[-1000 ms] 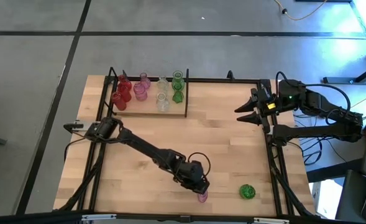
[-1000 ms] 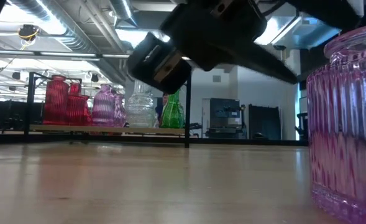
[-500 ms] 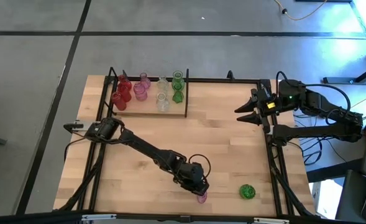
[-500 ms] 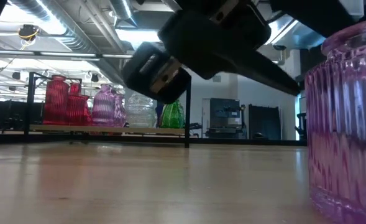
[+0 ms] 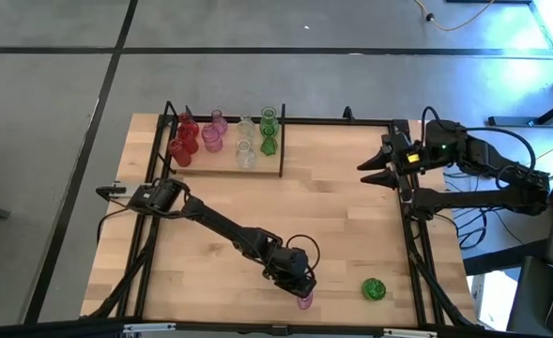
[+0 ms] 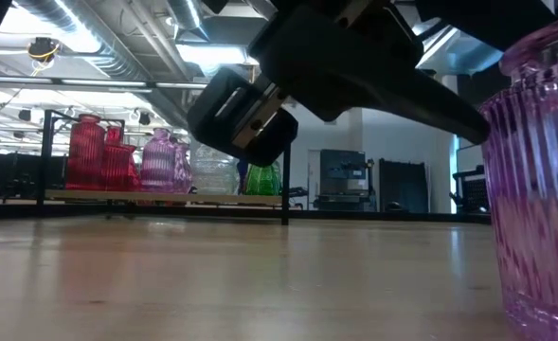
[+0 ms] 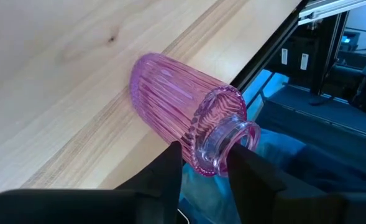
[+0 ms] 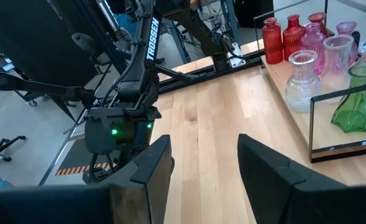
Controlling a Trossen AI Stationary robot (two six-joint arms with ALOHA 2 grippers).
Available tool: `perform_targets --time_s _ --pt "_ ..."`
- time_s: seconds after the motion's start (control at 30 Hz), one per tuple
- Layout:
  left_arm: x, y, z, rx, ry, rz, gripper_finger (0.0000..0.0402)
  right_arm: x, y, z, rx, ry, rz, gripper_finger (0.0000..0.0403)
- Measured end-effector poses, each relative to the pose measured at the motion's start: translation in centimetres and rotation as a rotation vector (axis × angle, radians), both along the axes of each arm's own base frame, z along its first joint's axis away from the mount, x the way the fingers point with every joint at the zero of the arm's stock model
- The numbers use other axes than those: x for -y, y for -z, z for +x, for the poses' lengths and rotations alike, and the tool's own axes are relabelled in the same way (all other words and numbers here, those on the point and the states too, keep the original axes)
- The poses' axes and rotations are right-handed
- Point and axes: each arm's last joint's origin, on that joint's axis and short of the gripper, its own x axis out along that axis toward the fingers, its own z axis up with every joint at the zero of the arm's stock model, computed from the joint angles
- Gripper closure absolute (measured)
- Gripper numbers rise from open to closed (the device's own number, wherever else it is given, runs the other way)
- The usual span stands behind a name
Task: Sort vases onto shelf
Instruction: Put the purple vase on the shelf aligned with the other purple vases
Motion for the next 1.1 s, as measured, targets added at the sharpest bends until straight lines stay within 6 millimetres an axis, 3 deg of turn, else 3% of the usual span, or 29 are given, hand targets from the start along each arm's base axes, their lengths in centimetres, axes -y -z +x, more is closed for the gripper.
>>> perform_targets --time_s 0.97,1.1 --pt "-0.7 0.0 0.5 0.028 -0.078 0.036 0.0311 0.0 -0.1 -0.2 0.007 0.007 -0.007 0.0235" --pt "-1.2 0.7 0.6 0.029 -0.093 0.077 0.0347 0.0 -0.1 -0.2 0.006 0.007 -0.007 0.0235"
